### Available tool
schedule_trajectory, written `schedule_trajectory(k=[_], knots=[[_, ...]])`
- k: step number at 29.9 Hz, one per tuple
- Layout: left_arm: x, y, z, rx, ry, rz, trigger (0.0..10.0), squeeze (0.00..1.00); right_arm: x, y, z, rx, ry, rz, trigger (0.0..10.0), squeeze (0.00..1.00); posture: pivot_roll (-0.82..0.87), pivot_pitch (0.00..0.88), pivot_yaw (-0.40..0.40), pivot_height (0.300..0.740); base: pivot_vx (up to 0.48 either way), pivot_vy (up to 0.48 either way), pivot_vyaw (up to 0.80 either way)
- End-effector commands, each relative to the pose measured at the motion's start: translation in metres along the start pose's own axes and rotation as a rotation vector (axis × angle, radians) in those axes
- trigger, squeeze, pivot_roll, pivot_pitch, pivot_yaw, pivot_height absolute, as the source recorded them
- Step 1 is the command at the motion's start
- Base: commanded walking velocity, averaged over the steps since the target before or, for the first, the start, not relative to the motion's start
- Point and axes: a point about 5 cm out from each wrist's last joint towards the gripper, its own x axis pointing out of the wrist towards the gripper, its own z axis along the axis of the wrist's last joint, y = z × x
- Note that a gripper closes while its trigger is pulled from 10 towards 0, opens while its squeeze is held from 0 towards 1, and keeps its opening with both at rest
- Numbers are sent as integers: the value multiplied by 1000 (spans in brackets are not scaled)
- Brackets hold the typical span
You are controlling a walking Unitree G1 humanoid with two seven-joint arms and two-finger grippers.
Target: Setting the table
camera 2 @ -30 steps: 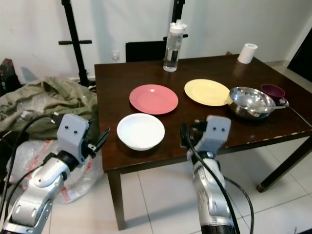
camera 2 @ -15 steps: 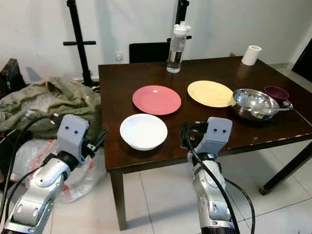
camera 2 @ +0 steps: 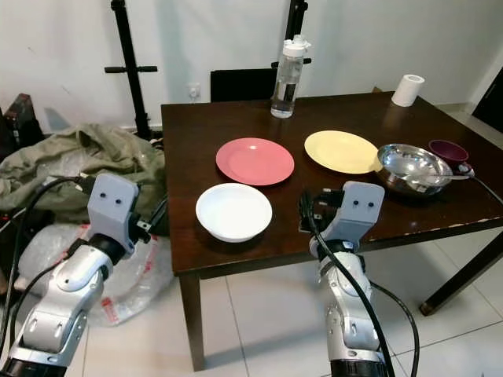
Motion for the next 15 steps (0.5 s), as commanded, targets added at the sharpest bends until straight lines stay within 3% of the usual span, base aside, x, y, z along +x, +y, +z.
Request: schedule_trajectory(k=[1, 15], knots=[[0, -2, -4, 1, 17, -9, 10000, 0, -4, 1, -2, 6, 7, -6, 10000, 0, 50, 96, 71, 740, 0, 0, 0], [2, -10, -10, -30, 44, 9, 10000, 0, -1, 8, -3, 12, 19, 22, 10000, 0, 55, 95, 70, 740, 0, 0, 0]])
